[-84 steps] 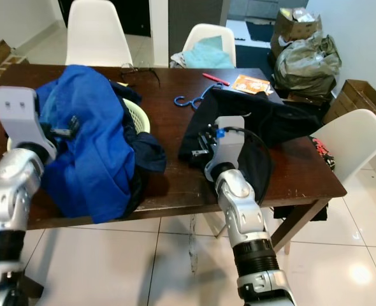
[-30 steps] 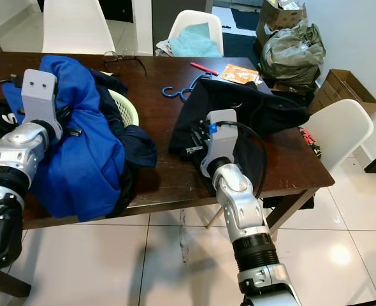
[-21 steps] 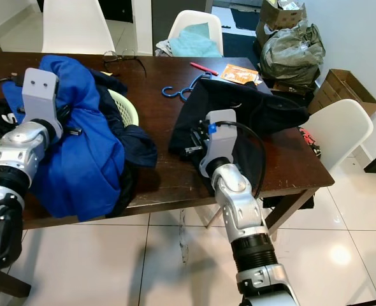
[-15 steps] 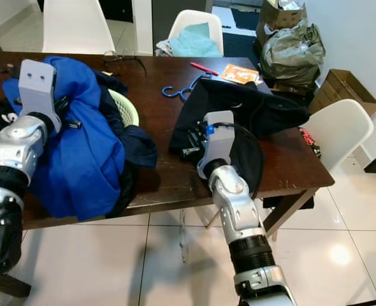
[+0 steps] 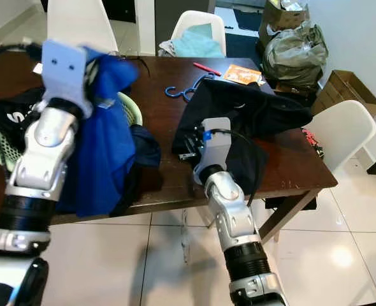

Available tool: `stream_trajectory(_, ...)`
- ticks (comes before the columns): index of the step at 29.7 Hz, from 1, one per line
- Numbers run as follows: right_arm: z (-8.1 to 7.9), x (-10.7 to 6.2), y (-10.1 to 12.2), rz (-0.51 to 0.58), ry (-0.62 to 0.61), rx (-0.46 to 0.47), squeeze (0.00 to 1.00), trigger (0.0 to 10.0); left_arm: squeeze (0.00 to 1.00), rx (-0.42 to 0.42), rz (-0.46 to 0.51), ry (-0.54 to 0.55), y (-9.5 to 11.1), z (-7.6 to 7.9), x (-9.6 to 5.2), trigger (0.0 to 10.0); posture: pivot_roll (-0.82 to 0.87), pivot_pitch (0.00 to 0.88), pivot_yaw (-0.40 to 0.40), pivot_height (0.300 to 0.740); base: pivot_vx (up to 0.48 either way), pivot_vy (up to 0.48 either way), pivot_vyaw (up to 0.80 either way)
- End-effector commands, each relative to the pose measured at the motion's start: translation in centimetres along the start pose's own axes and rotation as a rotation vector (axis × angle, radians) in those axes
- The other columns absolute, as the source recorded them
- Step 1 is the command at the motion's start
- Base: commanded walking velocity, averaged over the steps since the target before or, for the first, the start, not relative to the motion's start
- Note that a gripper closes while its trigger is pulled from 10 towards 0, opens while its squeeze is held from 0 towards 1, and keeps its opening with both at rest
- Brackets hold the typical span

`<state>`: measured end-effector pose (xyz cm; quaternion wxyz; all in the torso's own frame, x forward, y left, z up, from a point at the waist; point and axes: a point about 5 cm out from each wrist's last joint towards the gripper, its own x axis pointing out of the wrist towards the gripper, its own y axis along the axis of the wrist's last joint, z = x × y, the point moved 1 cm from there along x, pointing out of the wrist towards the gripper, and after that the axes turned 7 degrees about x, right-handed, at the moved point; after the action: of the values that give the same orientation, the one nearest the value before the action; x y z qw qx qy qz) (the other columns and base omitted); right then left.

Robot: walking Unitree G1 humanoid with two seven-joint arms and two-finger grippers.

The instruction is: Hang hanger

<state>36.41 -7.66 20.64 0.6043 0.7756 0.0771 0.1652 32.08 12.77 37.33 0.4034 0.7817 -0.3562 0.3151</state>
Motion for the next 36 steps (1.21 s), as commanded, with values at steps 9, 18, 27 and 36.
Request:
stream_trajectory(9, 1.3, -0.7, 0.7, 0.06, -0.054, 0.012, 0.0, 10.0, 0.0, 0.008, -0.03, 0.066, 1.3, -0.5, -0.8, 0.0, 0.08, 0.107, -0.047, 0.74, 0.0, 0.0, 0.0)
stream_trajectory(18, 1.6, -1.0, 1.1, 0.094, -0.074, 0.008, 0.0, 10.0, 0.0, -0.15, -0.204, 0.103, -0.3, 0.3, -2.1, 0.3, 0.08, 0.094, -0.047, 0.74, 0.0, 0.0, 0.0)
stream_trajectory(27, 2.7, -1.3, 3.8, 0.225, -0.153, -0.052, 0.0, 10.0, 0.0, -0.272, -0.613, 0.127, -6.0, -0.2, -6.8, 10.0, 0.08, 0.084, -0.059, 0.74, 0.0, 0.0, 0.0)
stream_trajectory(36, 3.3, -1.3, 3.9, 0.227, -0.176, -0.011, 0.0, 10.0, 0.0, -0.204, -0.644, 0.01, -5.7, 1.2, -7.8, 10.0, 0.08, 0.093, -0.059, 0.74, 0.0, 0.0, -0.36)
